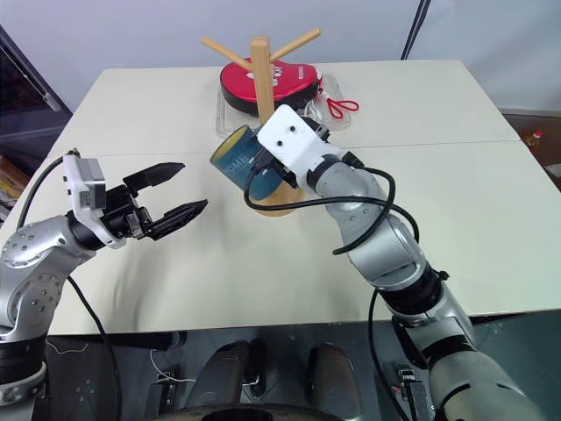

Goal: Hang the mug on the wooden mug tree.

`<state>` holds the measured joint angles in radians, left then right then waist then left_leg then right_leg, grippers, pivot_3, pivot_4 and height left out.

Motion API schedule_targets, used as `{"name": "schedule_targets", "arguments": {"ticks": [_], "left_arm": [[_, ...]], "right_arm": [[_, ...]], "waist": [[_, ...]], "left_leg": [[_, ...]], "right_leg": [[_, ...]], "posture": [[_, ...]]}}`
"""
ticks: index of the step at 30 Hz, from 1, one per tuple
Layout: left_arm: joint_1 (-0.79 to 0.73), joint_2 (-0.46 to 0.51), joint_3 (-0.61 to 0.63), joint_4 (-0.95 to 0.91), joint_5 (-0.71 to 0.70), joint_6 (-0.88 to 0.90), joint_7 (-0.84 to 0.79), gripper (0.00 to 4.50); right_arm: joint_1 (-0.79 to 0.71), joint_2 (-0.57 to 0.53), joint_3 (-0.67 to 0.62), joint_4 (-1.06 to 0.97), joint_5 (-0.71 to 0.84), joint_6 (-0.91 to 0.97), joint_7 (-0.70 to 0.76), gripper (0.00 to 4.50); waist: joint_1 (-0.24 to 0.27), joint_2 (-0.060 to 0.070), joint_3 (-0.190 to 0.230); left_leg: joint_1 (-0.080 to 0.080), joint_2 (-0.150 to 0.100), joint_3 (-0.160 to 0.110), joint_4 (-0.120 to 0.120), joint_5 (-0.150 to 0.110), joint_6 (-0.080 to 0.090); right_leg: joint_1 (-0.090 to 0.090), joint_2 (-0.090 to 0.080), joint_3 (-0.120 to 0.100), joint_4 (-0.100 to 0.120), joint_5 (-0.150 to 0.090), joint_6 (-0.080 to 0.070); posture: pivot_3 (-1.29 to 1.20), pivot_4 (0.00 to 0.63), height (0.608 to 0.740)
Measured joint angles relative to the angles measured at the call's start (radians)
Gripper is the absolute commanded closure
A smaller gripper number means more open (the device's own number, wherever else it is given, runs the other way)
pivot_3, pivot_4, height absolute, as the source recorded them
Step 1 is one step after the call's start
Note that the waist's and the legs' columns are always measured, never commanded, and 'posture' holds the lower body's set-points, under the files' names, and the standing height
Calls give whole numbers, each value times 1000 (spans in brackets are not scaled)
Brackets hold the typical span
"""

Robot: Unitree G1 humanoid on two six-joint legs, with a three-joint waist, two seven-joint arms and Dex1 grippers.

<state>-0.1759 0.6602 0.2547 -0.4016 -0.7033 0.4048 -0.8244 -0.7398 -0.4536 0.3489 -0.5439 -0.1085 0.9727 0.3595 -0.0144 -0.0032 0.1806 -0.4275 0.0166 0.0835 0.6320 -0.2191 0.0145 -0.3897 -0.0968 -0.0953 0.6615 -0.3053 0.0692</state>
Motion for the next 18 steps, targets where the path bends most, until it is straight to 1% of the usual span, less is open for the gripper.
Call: {"name": "schedule_targets", "arguments": {"ticks": [2,5,7,9,11,14,18], "left_arm": [[0,-5,5,20,7,-2,10,0],[0,-26,9,63,38,-20,48,0],[4,-39,11,105,65,-27,76,0],[8,-69,13,163,113,-54,125,0],[22,-94,13,209,157,-88,163,0],[58,-135,13,295,233,-141,225,0],[74,-187,13,362,296,-202,281,0]], "right_arm": [[43,-40,-58,-29,28,-58,45,982],[138,-48,-193,-72,113,-167,114,982],[212,-37,-286,-86,200,-227,166,982],[316,21,-400,-80,304,-276,198,982],[401,49,-456,-38,345,-318,200,982],[516,80,-513,99,349,-424,183,982],[556,129,-552,234,359,-557,153,982]], "waist": [[2,0,0],[3,-1,0],[3,-1,0],[2,-2,0],[2,-2,0],[1,-2,0],[1,-2,0]], "left_leg": [[0,0,0,0,0,0],[0,0,0,0,0,0],[0,0,0,0,0,0],[1,0,0,-1,0,0],[1,0,0,-1,0,0],[1,0,1,0,0,1],[1,0,1,0,0,1]], "right_leg": [[0,0,0,0,0,0],[1,0,0,-1,0,0],[1,0,0,-1,0,0],[2,0,0,-1,0,0],[2,0,0,-1,0,0],[1,0,1,0,0,0],[1,0,1,0,0,0]], "posture": [[0,150,740],[0,150,740],[0,150,740],[0,150,740],[0,150,740],[0,150,740],[0,150,740]]}}
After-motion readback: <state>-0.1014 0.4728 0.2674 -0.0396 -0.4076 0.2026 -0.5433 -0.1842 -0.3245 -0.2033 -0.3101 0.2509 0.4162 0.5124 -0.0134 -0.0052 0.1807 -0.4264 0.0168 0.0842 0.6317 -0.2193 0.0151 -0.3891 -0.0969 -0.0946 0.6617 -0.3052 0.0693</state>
